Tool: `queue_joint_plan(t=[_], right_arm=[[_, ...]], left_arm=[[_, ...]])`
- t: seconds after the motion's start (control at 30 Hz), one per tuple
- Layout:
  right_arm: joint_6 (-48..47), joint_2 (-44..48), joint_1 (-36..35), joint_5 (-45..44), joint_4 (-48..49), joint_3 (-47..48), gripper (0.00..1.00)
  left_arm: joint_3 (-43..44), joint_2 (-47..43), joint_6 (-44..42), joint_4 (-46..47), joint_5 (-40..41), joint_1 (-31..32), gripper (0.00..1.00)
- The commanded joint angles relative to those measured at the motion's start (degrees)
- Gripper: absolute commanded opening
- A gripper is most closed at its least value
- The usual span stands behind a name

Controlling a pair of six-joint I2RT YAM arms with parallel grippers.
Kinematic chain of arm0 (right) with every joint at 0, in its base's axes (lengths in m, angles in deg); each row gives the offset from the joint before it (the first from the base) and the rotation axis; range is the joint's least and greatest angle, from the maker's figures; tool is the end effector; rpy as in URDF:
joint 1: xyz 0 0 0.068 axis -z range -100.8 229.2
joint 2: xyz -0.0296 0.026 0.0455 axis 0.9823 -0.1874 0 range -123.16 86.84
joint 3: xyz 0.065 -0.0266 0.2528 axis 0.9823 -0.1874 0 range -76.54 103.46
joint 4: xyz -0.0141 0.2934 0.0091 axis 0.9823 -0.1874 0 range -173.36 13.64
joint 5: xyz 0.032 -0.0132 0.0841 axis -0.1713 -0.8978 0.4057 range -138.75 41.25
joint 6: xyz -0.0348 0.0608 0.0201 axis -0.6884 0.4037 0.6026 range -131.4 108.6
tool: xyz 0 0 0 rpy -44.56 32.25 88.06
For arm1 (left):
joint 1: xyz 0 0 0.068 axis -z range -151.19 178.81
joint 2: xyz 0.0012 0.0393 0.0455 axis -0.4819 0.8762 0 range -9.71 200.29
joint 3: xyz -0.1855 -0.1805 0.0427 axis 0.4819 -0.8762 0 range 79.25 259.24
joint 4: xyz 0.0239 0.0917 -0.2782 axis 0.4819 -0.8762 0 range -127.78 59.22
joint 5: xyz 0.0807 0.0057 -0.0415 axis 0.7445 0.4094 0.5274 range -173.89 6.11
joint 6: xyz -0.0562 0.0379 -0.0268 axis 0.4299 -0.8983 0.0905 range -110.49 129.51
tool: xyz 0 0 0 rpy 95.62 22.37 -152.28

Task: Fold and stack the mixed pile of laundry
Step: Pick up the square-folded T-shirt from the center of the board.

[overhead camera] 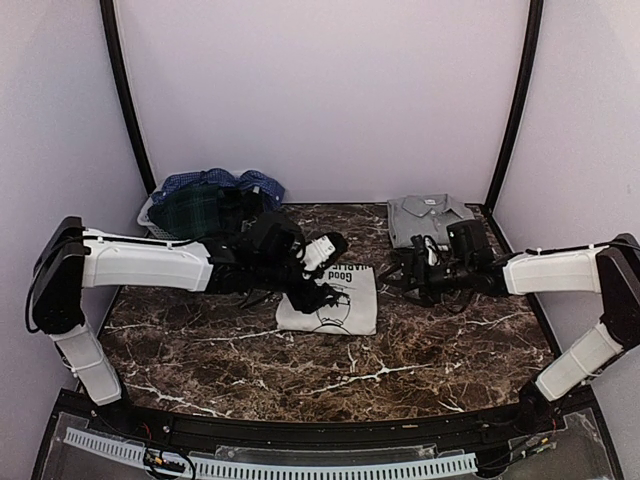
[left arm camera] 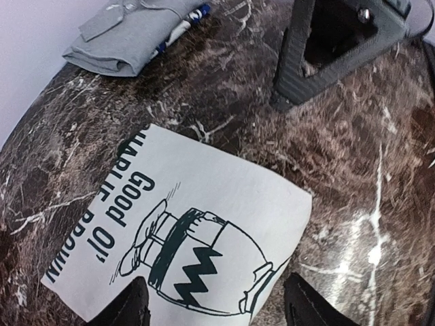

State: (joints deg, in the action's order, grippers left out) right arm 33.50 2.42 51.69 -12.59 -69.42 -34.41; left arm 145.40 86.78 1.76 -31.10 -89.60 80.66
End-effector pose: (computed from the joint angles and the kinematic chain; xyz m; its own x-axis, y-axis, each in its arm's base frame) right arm 0.2874 0.1901 0.1508 -0.9280 0.1592 -0.3368 -0.2043 0.5384 0.8175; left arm 0.2644 -0.3463 0.2073 -0.1994 0.4711 -0.8592 0.8703 0.4882 0.0657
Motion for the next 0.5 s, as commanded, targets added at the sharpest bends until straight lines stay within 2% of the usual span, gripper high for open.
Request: queue_joint_plan(t=[0.0,0.17,0.3,0.47], right_arm=[[1.49,2.45,1.24,-2.45,-1.55,-3.65,0.84],[6.0,3.63,2.21,-3.55,1.94,-8.29,0.83],[9.93,4.34,3.11,-3.98,5.58,-12.1,0.81],[10.99,4.44,3.16,-4.11,7.3,-14.0,0.82]], left_arm=[[4.44,7.36,-11.98,-3.65,4.56,4.23,0.65],[10.8,16.84,-16.97,-3.46,7.92,8.16,0.58],[12.5,20.81,-19.19,-0.52,6.01,9.72,0.55],[16.51,26.26,-22.15,-2.55,6.1,10.84,0.51]])
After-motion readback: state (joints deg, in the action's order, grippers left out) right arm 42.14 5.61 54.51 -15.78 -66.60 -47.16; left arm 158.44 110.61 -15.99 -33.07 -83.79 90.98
